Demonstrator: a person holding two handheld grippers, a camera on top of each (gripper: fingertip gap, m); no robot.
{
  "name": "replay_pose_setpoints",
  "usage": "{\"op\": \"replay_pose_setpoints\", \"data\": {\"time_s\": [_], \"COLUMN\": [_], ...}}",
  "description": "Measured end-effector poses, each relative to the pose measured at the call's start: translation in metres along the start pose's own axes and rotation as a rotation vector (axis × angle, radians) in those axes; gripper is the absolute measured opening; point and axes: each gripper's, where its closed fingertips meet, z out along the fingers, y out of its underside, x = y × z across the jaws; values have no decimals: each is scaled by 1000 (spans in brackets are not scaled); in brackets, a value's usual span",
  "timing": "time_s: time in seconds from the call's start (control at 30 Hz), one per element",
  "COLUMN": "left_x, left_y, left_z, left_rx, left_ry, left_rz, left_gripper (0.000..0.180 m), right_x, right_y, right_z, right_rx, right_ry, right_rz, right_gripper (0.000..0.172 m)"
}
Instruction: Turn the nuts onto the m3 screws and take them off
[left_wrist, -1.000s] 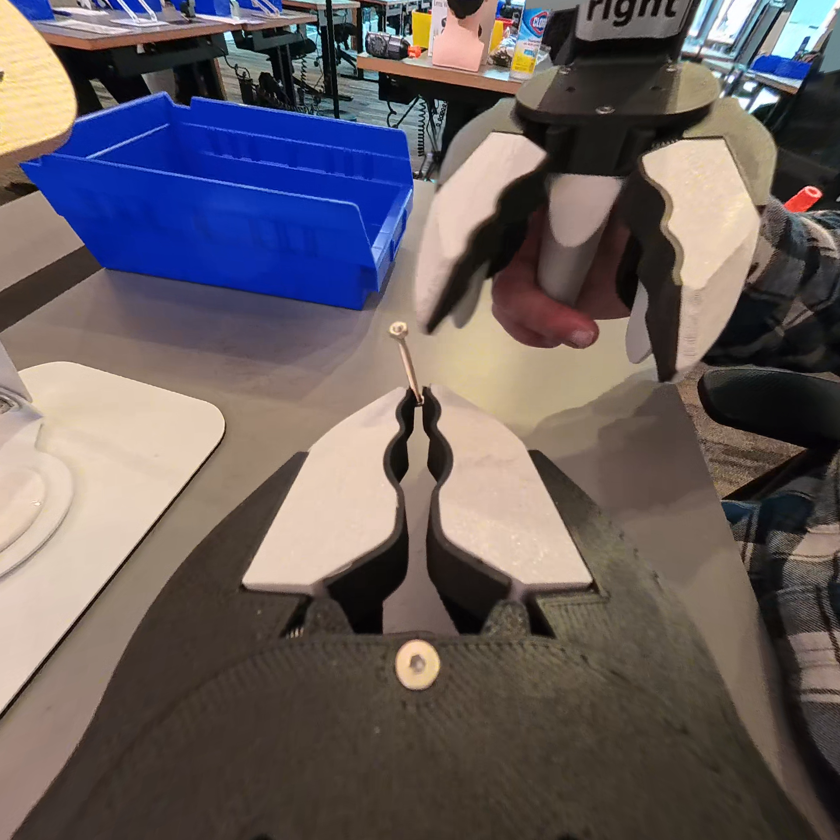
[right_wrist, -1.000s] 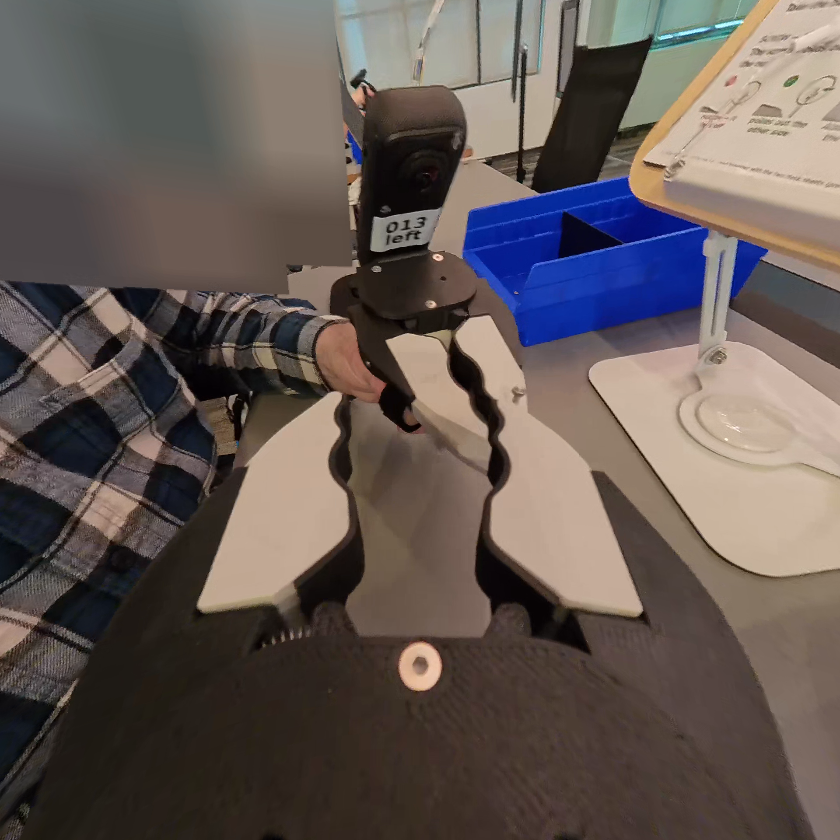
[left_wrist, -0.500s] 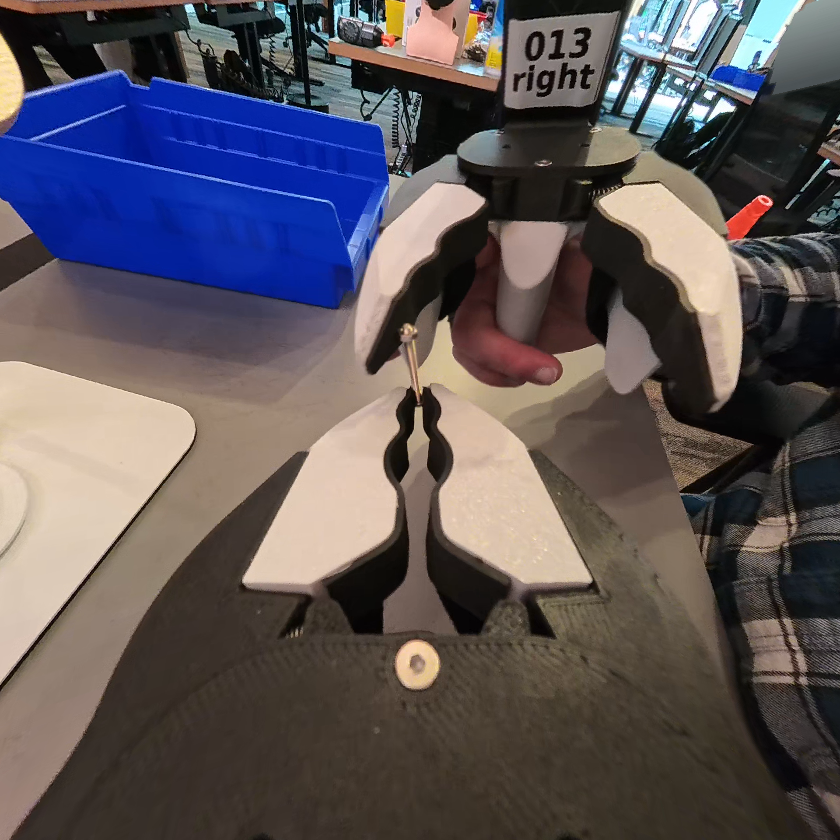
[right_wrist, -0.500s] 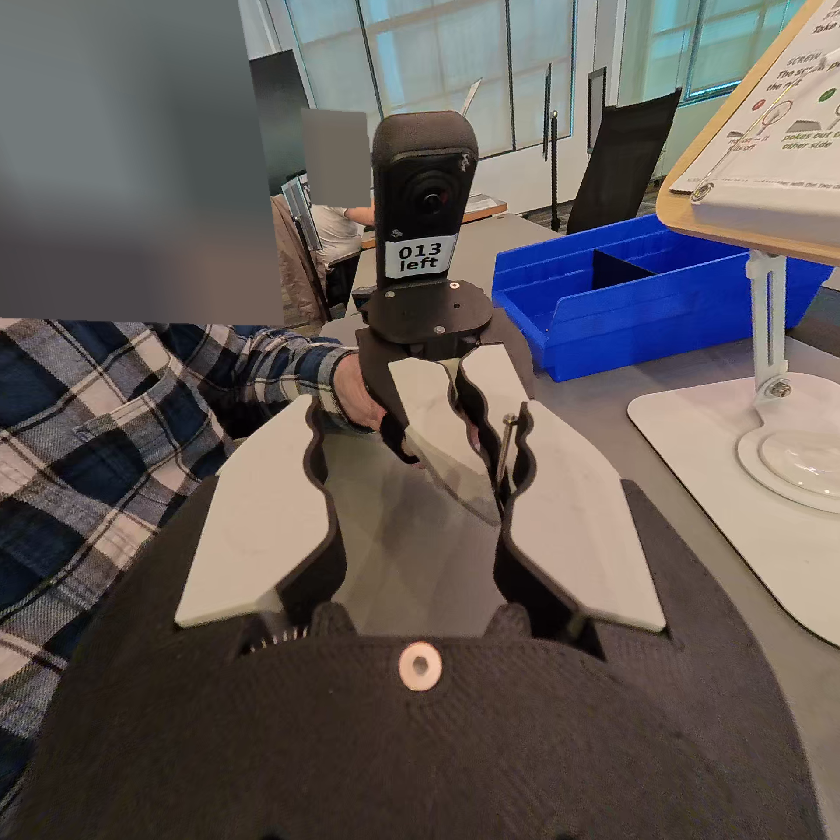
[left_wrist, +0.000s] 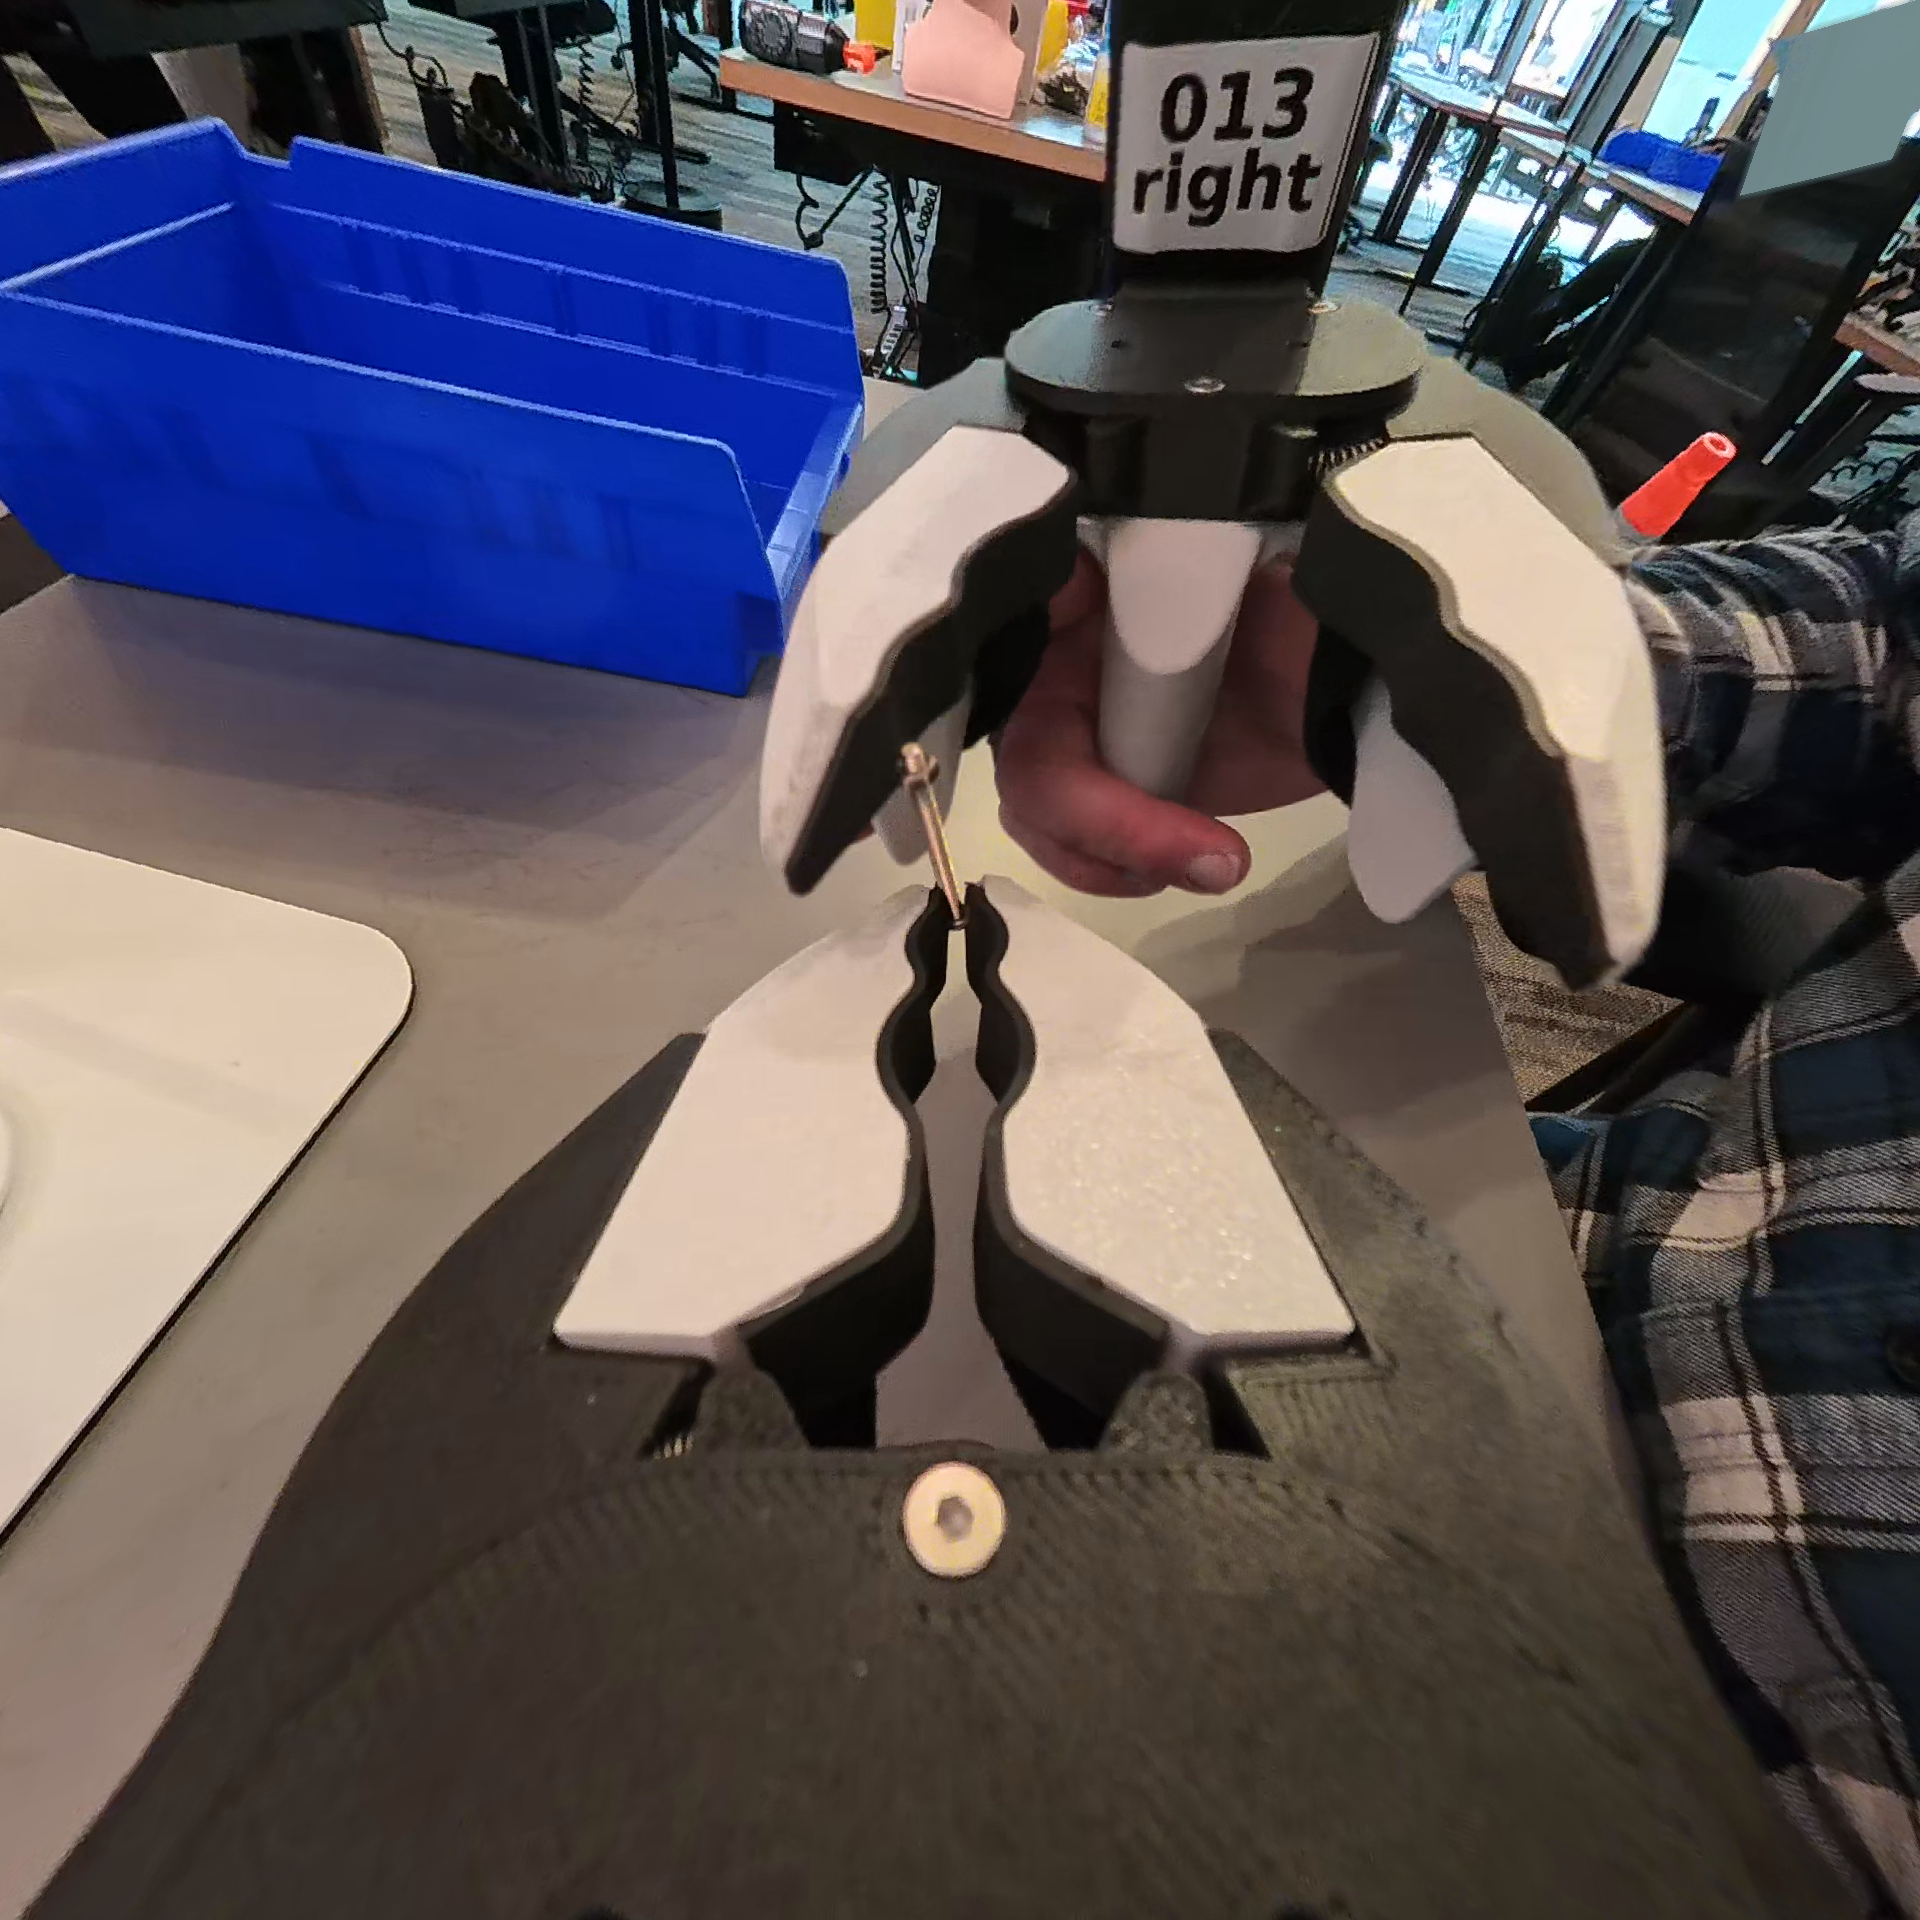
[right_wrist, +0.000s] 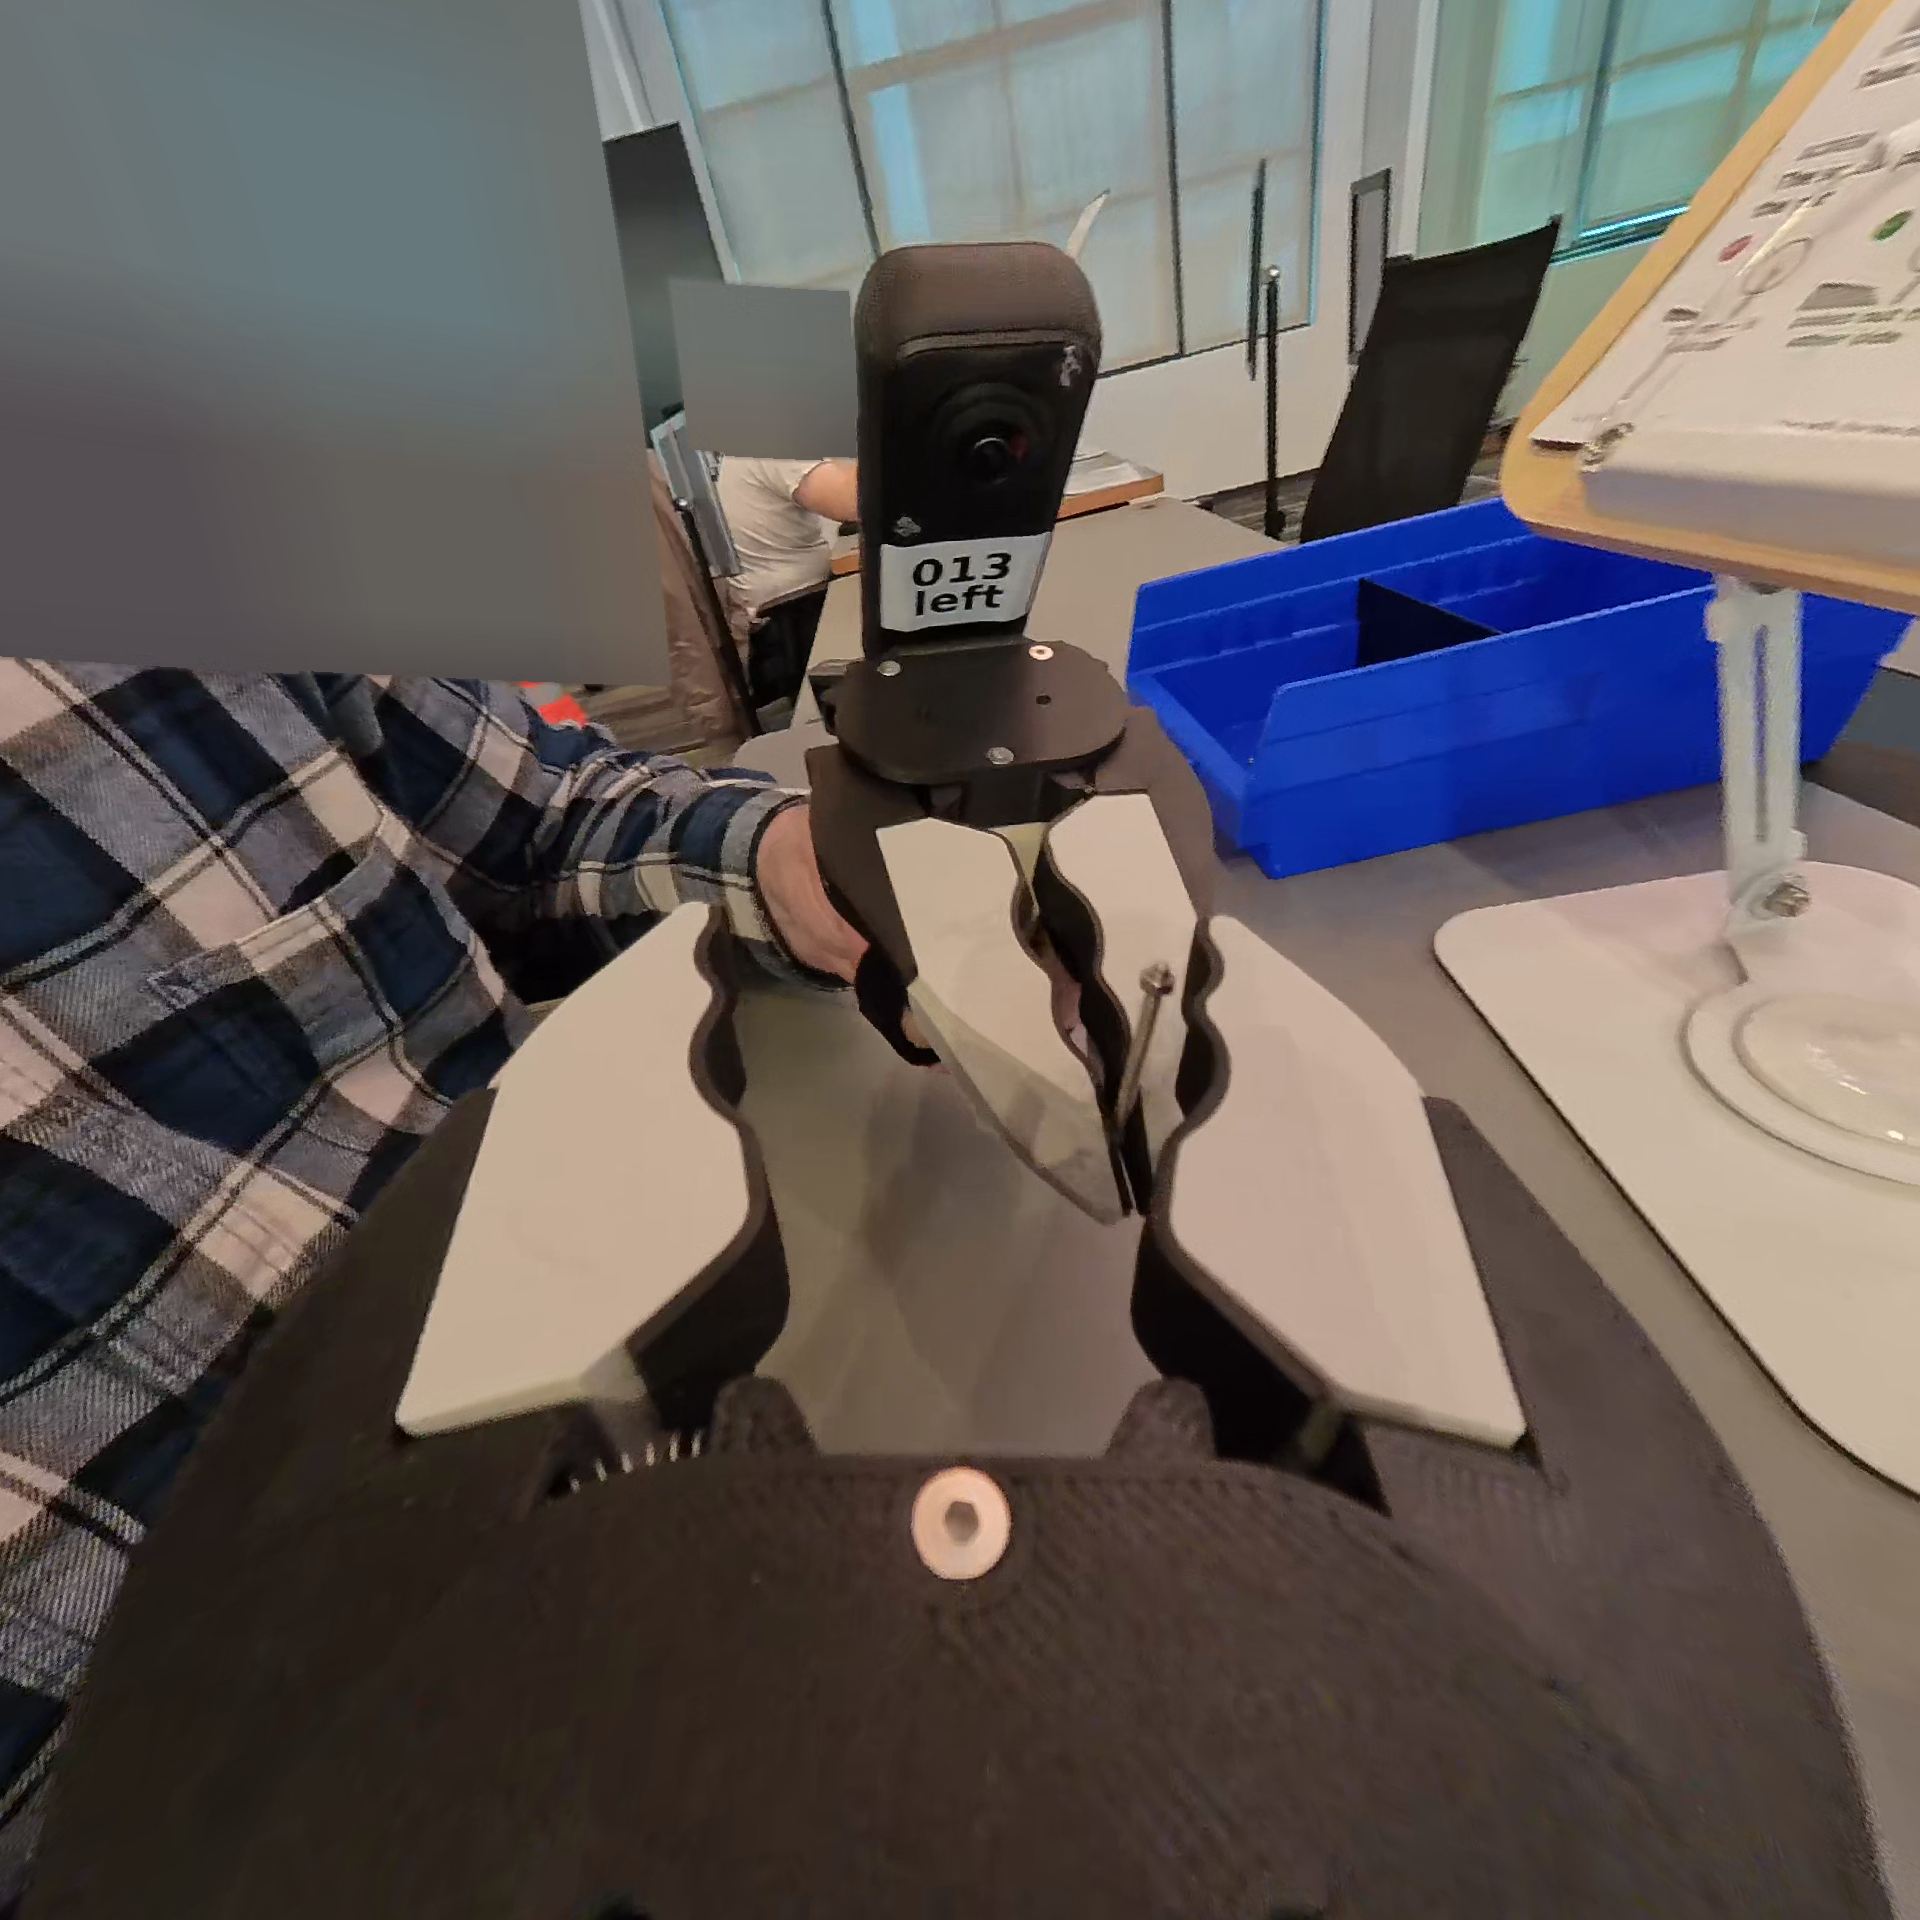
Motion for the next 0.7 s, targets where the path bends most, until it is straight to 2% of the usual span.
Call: {"op": "replay_pose_setpoints", "data": {"time_s": [0.23,0.37,0.57,0.7], "left_x": [-5,-5,0,2], "left_y": [0,0,-1,0], "left_z": [-2,-3,-2,0], "left_rx": [7,9,1,-8], "left_ry": [-9,-2,9,11], "left_rz": [-19,-23,-17,-13], "left_gripper": [3,3,3,3], "right_x": [-4,-12,3,-3], "right_y": [-1,-2,-4,1], "right_z": [-12,-20,-14,-3], "right_rx": [6,10,13,-26], "right_ry": [7,-2,59,2], "right_rz": [3,-7,-14,-15], "right_gripper": [81,70,85,82]}}
